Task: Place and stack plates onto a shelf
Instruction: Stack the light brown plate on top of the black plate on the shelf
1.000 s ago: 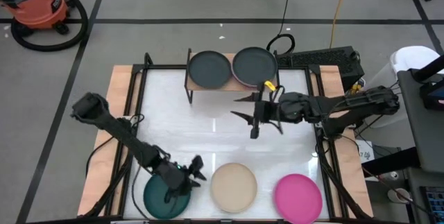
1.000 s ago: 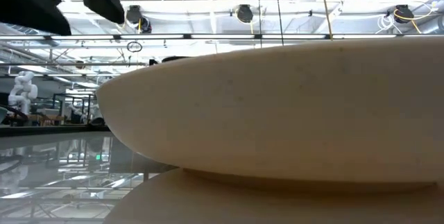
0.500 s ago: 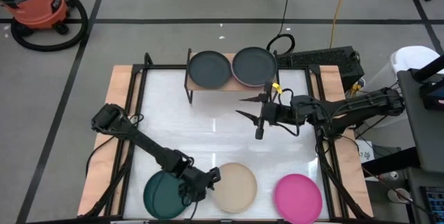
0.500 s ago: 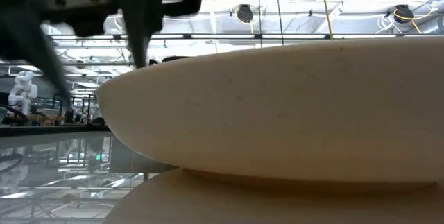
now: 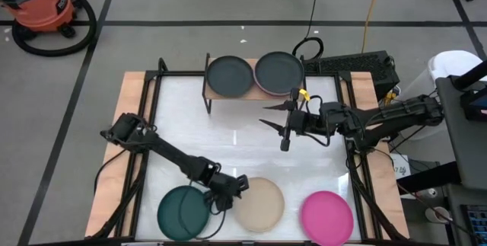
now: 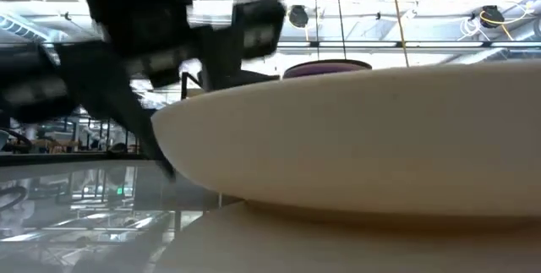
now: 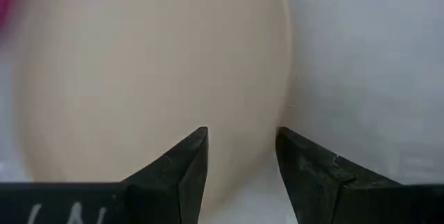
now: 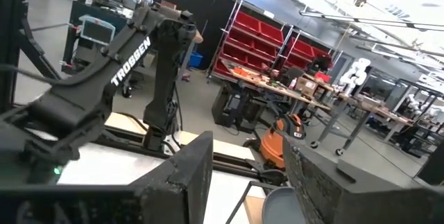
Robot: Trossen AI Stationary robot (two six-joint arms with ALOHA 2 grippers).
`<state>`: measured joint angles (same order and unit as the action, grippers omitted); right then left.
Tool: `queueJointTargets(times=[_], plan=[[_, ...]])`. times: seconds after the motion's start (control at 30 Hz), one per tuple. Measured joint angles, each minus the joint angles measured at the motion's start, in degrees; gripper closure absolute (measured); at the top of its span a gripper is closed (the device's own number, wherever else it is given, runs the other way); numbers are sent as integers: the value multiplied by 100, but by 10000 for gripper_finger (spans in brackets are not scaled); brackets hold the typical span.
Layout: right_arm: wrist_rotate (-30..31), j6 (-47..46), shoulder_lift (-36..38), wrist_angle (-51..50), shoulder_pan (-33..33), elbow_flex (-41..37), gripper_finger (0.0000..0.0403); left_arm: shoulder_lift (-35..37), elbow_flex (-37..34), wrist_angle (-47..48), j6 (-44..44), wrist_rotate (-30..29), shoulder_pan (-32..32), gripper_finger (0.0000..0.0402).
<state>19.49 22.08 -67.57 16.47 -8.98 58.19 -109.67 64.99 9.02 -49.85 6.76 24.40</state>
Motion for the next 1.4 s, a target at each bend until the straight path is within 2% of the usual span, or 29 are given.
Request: queueJointTargets(times=[0.1, 0.23, 0.3, 0.37, 0.5, 0.63, 0.83, 0.97, 1.07, 1.23, 1.4], plan=[[0, 7, 0, 0, -1, 0, 246, -191, -3, -10, -227, 6, -110, 244], [2, 14, 0, -7, -1, 0, 246, -326, 7, -91, -448, -2, -154, 310], [3, 14, 0, -9, 0, 0, 246, -315, 11, -165, -472, -206, -140, 351], [4, 14, 0, -2, -2, 0, 246, -177, 9, -147, -457, -661, -122, 383], [4, 12, 22, 19, 0, 2, 246, 396, -31, 290, -450, -1682, -37, 389], [2, 6, 150, 42, -22, 2, 246, 1371, -4, 829, -433, -2462, -81, 389], [1, -32, 425, 54, -165, 2, 246, 2873, -9, 1858, -336, -3155, -628, 389], [-2, -32, 523, 51, -240, 2, 246, 3694, -7, 2042, -667, -3182, -1526, 389], [-4, -32, 525, 50, -240, 4, 246, 3998, -7, 1950, -969, -2738, -2415, 384], [-3, -32, 520, 42, -240, 4, 246, 3934, -7, 1993, -1133, -1794, -3820, 381], [-4, -34, 520, 20, -240, 4, 246, 3622, -13, 2013, -1111, -1138, -4683, 379]])
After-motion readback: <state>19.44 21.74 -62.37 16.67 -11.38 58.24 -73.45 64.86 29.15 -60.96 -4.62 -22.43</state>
